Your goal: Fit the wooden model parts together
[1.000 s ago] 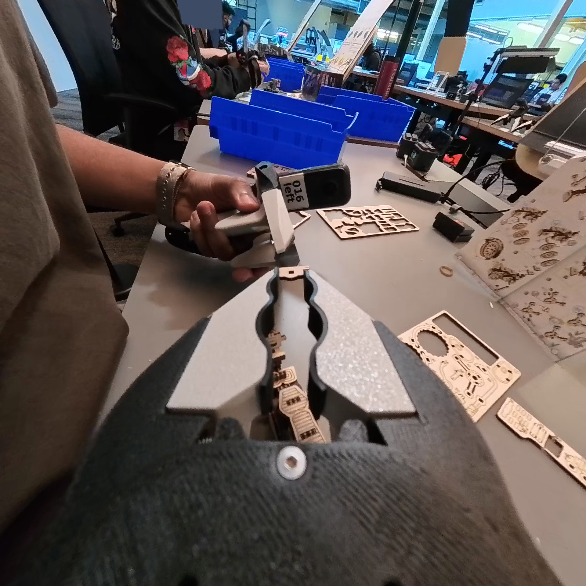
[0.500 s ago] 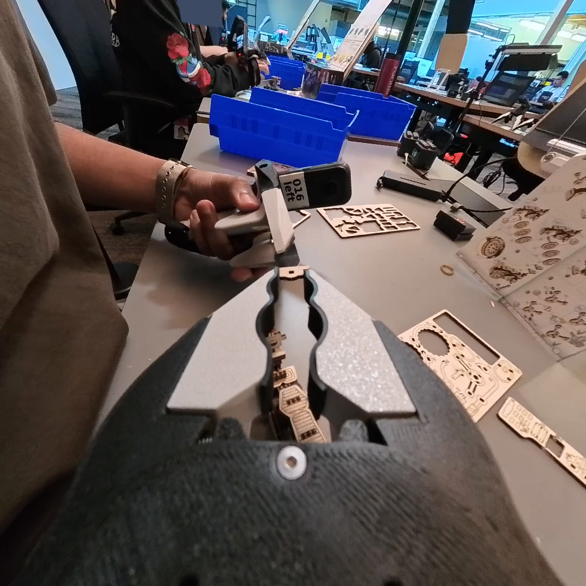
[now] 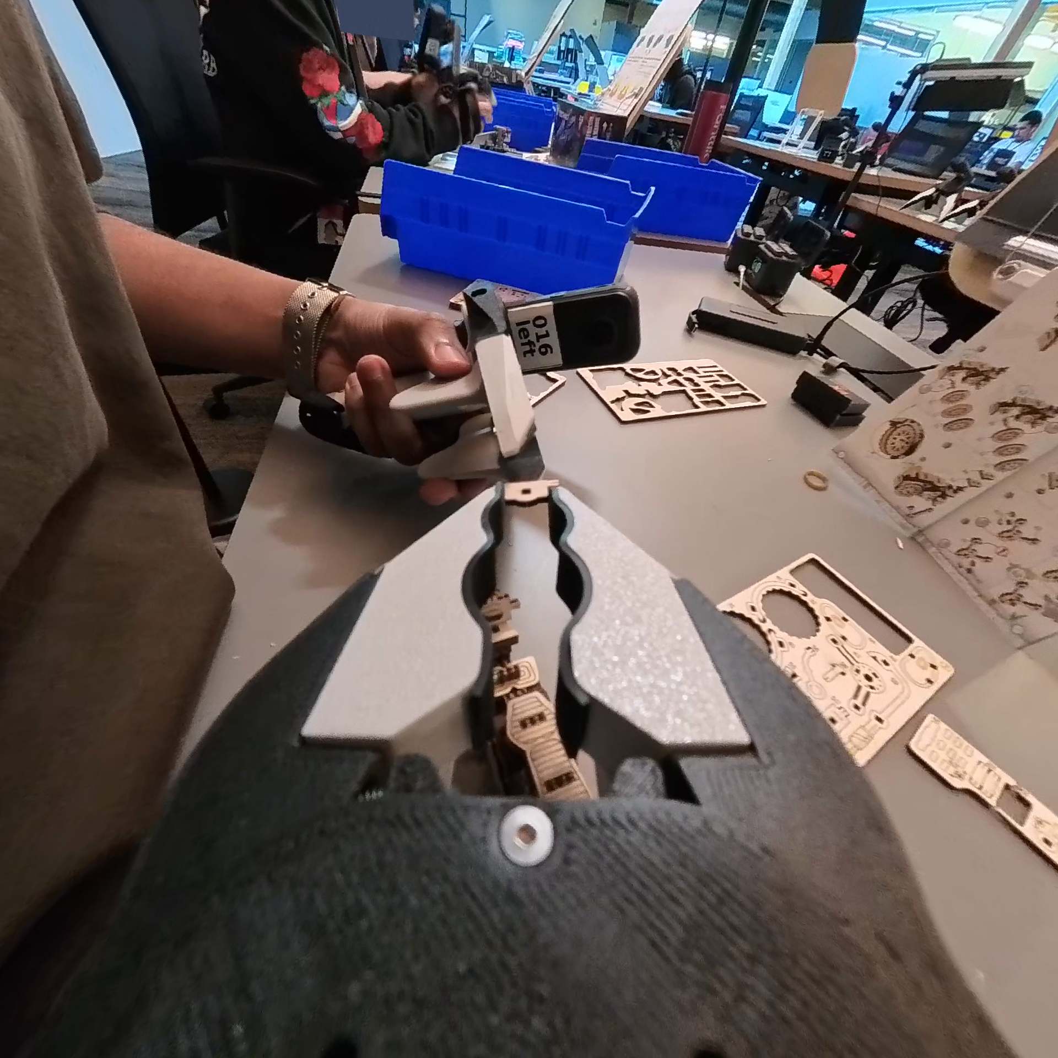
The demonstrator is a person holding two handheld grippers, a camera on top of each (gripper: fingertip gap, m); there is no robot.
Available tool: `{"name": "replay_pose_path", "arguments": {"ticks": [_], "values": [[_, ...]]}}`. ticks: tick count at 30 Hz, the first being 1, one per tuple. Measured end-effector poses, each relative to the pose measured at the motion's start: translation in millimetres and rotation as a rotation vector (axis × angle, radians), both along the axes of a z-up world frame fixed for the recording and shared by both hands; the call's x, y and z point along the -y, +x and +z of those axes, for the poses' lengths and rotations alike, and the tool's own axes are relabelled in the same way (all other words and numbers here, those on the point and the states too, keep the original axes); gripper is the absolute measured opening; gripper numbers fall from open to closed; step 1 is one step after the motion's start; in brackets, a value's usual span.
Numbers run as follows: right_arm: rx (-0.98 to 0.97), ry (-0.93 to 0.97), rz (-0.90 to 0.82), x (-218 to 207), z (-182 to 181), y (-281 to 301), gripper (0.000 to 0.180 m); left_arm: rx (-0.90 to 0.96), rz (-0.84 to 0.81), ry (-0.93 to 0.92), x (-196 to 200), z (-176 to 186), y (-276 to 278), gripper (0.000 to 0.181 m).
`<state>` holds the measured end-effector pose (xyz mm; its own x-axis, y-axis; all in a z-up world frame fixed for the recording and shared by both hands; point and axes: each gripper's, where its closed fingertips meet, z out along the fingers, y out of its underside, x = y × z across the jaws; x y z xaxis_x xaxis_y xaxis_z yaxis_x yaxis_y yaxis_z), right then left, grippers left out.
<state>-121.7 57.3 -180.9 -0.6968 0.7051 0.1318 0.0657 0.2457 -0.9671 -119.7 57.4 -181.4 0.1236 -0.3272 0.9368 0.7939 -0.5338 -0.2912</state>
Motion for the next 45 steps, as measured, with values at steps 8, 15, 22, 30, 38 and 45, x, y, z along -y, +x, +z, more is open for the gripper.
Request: {"name": "replay_pose_path", "arguments": {"ticks": [8, 15, 22, 30, 38, 45], "values": [[0.008, 0.029, 0.017, 5, -5, 1, 0.013, -0.026, -0.009, -0.024, -1, -5, 4, 0.003], [0.012, 0.039, 0.021, 5, -7, 1, 0.013, -0.026, -0.013, -0.027, -1, -5, 4, 0.001], [0.014, 0.051, 0.031, 7, -8, 2, 0.013, -0.032, -0.011, -0.034, -1, -7, 4, 0.001], [0.02, 0.11, -0.01, -4, -15, -1, 0.022, -0.08, 0.035, -0.051, -2, -10, -2, 0.001], [0.311, 0.194, 0.043, -19, -40, 19, 0.041, -0.054, 0.111, -0.069, -3, -13, -19, 0.001], [0.401, 0.386, 0.09, -14, -60, 26, 0.031, -0.033, 0.109, -0.081, -3, -15, -20, 0.001]]}}
